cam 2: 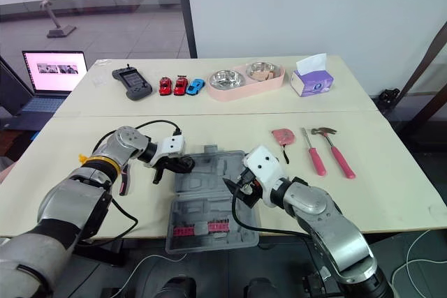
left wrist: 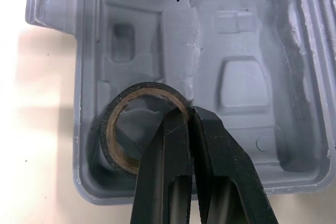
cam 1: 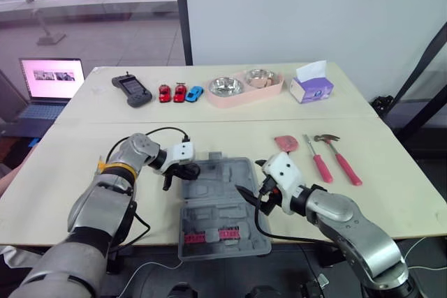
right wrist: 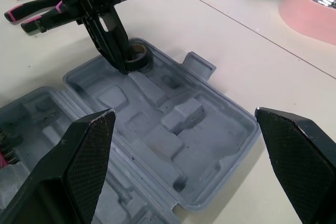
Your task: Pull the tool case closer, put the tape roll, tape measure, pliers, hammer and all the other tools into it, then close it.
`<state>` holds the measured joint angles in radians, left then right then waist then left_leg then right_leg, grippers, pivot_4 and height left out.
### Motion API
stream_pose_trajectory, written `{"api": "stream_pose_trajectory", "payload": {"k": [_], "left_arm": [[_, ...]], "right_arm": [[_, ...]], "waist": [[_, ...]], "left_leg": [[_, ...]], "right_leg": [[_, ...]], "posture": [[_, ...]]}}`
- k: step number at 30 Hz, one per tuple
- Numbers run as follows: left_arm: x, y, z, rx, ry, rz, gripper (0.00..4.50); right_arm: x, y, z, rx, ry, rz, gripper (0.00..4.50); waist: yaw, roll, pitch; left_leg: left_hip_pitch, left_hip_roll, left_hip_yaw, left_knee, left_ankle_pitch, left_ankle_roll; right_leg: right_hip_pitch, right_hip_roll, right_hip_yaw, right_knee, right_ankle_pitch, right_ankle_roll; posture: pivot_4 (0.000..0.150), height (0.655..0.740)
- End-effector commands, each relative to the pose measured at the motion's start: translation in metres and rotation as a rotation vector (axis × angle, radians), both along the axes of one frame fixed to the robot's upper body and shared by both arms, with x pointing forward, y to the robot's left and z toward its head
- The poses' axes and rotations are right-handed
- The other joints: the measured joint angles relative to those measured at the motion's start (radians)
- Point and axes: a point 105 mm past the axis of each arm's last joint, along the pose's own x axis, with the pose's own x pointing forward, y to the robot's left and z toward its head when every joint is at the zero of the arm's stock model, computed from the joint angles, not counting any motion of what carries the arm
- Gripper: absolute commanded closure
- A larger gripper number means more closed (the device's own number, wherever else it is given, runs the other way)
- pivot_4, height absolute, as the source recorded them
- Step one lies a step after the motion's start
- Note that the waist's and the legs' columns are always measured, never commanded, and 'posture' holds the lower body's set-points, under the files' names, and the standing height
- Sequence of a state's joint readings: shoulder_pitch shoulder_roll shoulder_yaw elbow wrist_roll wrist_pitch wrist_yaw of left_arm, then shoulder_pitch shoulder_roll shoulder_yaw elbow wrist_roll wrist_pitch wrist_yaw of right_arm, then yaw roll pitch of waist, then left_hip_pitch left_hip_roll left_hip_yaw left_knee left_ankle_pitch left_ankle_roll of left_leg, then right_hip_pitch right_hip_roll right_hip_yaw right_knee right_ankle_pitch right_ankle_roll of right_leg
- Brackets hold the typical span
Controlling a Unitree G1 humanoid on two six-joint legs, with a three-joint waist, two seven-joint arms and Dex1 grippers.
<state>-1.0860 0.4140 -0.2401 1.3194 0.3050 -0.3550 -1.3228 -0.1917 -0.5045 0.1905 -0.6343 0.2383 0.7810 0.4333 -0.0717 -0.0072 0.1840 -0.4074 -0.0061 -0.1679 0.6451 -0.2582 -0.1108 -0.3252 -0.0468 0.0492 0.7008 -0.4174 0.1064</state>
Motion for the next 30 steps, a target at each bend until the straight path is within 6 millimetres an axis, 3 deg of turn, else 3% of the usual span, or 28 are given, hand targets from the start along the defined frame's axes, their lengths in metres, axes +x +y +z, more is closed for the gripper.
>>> {"api": "stream_pose_trajectory", "payload": {"k": [1,5,14,21,24,26,30], "left_arm": [[0.004,0.003,0.006,0.001,-0.013,0.021,3.79],[0.007,0.001,0.015,-0.038,-0.018,0.031,2.10],[0.012,0.007,0.040,-0.112,-0.047,0.050,2.10],[0.020,0.019,0.050,-0.295,-0.059,0.205,2.10],[0.024,0.023,0.050,-0.382,-0.067,0.277,2.96],[0.024,0.027,0.046,-0.412,-0.073,0.311,3.84],[0.021,0.029,0.038,-0.461,-0.077,0.334,3.84]], "right_arm": [[-0.004,0.003,0.016,0.016,-0.068,0.013,0.00],[-0.003,0.002,0.016,0.017,-0.070,0.012,0.00],[0.000,0.001,0.016,0.018,-0.071,0.014,0.00],[0.002,0.002,0.014,0.019,-0.071,0.014,0.00],[0.002,0.002,0.014,0.018,-0.071,0.014,0.00],[0.002,0.001,0.013,0.017,-0.070,0.015,0.00],[0.003,-0.001,0.013,0.010,-0.068,0.017,0.00]], "waist": [[0.000,0.000,0.000],[0.002,0.000,0.000],[0.001,0.000,0.000],[0.001,0.000,0.000],[0.000,0.000,0.000],[0.000,0.000,0.000],[0.001,0.000,0.000]], "left_leg": [[0.000,0.000,0.000,0.000,0.000,0.000],[0.000,0.000,0.000,0.000,0.000,0.000],[0.000,0.000,0.000,0.000,0.000,0.000],[0.000,0.000,0.000,0.000,0.000,0.000],[0.000,0.000,0.000,0.000,0.000,0.000],[0.000,0.000,0.000,0.000,0.000,0.000],[0.000,0.000,0.000,0.000,0.000,0.000]], "right_leg": [[0.000,0.000,0.000,0.000,0.000,0.000],[0.000,0.000,0.000,0.000,0.000,0.000],[0.000,0.000,0.000,0.000,0.000,0.000],[0.000,0.000,0.000,0.000,0.000,0.000],[0.000,0.000,0.000,0.000,0.000,0.000],[0.000,0.000,0.000,0.000,0.000,0.000],[0.000,0.000,0.000,0.000,0.000,0.000]], "posture": [[0.150,0.7400],[0.150,0.7400],[0.150,0.7400],[0.150,0.7400],[0.150,0.7400],[0.150,0.7400],[0.150,0.7400]]}}
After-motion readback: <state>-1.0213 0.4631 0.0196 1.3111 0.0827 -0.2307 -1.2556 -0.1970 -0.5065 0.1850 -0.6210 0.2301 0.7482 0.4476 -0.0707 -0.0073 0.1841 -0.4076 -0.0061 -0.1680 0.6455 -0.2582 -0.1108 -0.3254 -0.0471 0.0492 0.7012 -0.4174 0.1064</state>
